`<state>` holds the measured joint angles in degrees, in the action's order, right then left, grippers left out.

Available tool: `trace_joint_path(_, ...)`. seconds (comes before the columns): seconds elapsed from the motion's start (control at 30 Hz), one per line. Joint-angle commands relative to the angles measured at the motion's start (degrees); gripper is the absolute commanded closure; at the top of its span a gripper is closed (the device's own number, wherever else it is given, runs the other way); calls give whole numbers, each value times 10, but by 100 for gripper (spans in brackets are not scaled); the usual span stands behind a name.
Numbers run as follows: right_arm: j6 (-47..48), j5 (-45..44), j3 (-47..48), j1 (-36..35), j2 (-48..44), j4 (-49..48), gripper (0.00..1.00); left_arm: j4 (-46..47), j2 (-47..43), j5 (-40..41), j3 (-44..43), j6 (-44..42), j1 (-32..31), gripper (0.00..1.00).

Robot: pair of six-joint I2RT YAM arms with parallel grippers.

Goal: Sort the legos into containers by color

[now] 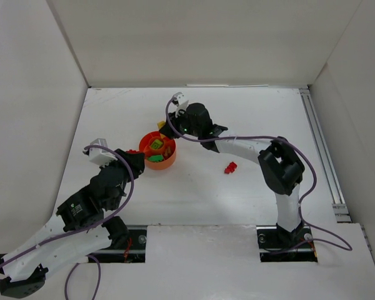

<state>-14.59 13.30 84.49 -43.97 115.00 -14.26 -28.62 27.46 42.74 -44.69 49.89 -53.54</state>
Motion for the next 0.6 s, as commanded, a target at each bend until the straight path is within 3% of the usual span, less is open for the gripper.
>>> trace_joint_path(0.0, -10, -17, -18, -5, -21, 1, 64, 1, -11, 13, -4, 4, -1, 85)
trace_joint_path(0.17, -22, -49, -18, 0, -41, 1, 64, 1, -11, 8, -4, 4, -1, 85)
trace_joint_path(0.57, -10, -1, -10, 8, -34, -16, 64, 7, -11, 8, -4, 4, -1, 85)
